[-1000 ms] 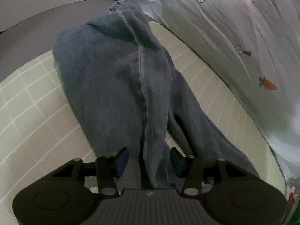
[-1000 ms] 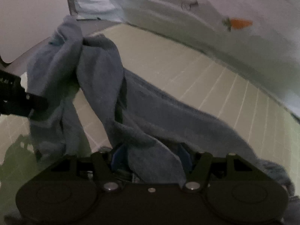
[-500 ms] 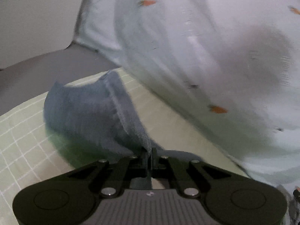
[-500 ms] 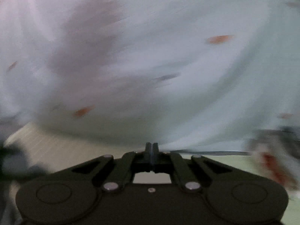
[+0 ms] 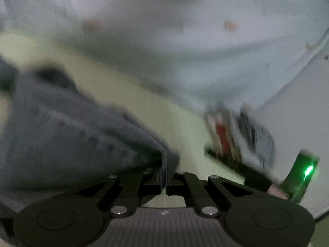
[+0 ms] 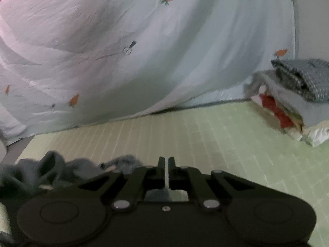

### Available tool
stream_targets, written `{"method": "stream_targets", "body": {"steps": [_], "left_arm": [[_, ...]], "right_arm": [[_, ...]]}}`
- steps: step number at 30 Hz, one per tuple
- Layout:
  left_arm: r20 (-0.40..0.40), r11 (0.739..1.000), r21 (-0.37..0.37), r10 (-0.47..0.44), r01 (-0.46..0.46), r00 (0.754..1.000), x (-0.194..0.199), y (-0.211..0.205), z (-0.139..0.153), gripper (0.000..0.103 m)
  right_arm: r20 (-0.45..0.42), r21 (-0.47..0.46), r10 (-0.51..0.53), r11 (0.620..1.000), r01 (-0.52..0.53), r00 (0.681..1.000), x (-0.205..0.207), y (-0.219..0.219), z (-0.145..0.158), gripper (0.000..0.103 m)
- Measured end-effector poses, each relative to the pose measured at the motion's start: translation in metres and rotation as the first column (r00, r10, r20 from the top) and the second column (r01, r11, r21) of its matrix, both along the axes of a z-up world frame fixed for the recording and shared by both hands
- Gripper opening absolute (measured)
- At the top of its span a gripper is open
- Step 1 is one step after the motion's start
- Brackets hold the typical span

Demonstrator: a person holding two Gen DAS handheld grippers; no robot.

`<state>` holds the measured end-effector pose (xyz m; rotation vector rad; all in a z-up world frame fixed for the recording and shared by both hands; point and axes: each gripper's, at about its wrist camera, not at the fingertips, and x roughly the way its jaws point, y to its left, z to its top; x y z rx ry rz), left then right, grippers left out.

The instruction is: Fold clothes

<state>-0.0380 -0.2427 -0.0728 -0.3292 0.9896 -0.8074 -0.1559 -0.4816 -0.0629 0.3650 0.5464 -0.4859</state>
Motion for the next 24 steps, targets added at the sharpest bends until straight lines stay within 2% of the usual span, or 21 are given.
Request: {"method": "stream_targets", "body": {"steps": [2, 4, 5, 6, 8, 10, 14, 16, 18, 20, 21, 22, 24], "left_arm": [[-0.023, 1.0, 0.009, 0.006, -0.006, 1.0, -0.008, 0.002, -0.006, 0.005], [-0.029, 0.999, -0.021, 0.036, -0.037, 0.999, -0.013, 0.018, -0.002, 0.022], [-0.032, 0.997, -0.044, 0.061, -0.063, 0.998, -0.015, 0.027, 0.001, 0.025], [-0.032, 0.994, -0.064, 0.089, -0.091, 0.996, -0.015, 0.036, 0.005, 0.027], [-0.022, 0.986, -0.087, 0.137, -0.139, 0.99, -0.018, 0.056, 0.012, 0.027], [-0.018, 0.975, -0.064, 0.21, -0.211, 0.977, -0.016, 0.076, 0.017, 0.028], [-0.021, 0.941, -0.011, 0.337, -0.337, 0.941, -0.014, 0.119, 0.019, 0.028], [-0.023, 0.926, 0.002, 0.377, -0.377, 0.926, -0.016, 0.135, 0.02, 0.029], [-0.023, 0.913, 0.01, 0.409, -0.409, 0.912, -0.019, 0.151, 0.021, 0.029], [-0.035, 0.899, 0.024, 0.438, -0.438, 0.898, -0.02, 0.163, 0.017, 0.03], [-0.041, 0.892, 0.03, 0.453, -0.452, 0.891, -0.021, 0.168, 0.015, 0.03], [-0.049, 0.885, 0.038, 0.466, -0.465, 0.883, -0.019, 0.171, 0.011, 0.03], [-0.063, 0.871, 0.061, 0.491, -0.487, 0.869, -0.014, 0.177, 0.004, 0.03]], "right_arm": [[0.005, 0.041, 0.018, 0.999, -0.018, 1.0, -0.006, -0.002, -0.002, 0.016], [0.015, 0.06, 0.052, 0.997, -0.053, 0.999, -0.016, 0.004, -0.001, 0.027], [0.022, 0.077, 0.075, 0.994, -0.076, 0.997, -0.019, 0.008, -0.002, 0.031], [0.03, 0.095, 0.099, 0.99, -0.101, 0.995, -0.022, 0.012, -0.003, 0.037], [0.055, 0.132, 0.158, 0.978, -0.164, 0.986, -0.021, 0.02, -0.004, 0.042], [0.068, 0.159, 0.229, 0.958, -0.237, 0.971, -0.013, 0.031, -0.006, 0.049], [0.01, 0.136, 0.368, 0.921, -0.366, 0.93, 0.017, 0.069, -0.018, 0.054], [-0.045, 0.125, 0.42, 0.902, -0.412, 0.906, 0.037, 0.087, -0.032, 0.062], [-0.111, 0.107, 0.445, 0.894, -0.435, 0.889, 0.055, 0.102, -0.047, 0.062], [-0.157, 0.097, 0.467, 0.884, -0.457, 0.87, 0.064, 0.109, -0.056, 0.052], [-0.164, 0.094, 0.475, 0.88, -0.466, 0.864, 0.065, 0.111, -0.059, 0.031], [-0.16, 0.097, 0.473, 0.881, -0.463, 0.866, 0.064, 0.111, -0.061, 0.005], [-0.082, 0.097, 0.46, 0.886, -0.453, 0.884, 0.049, 0.101, -0.056, 0.003]]}}
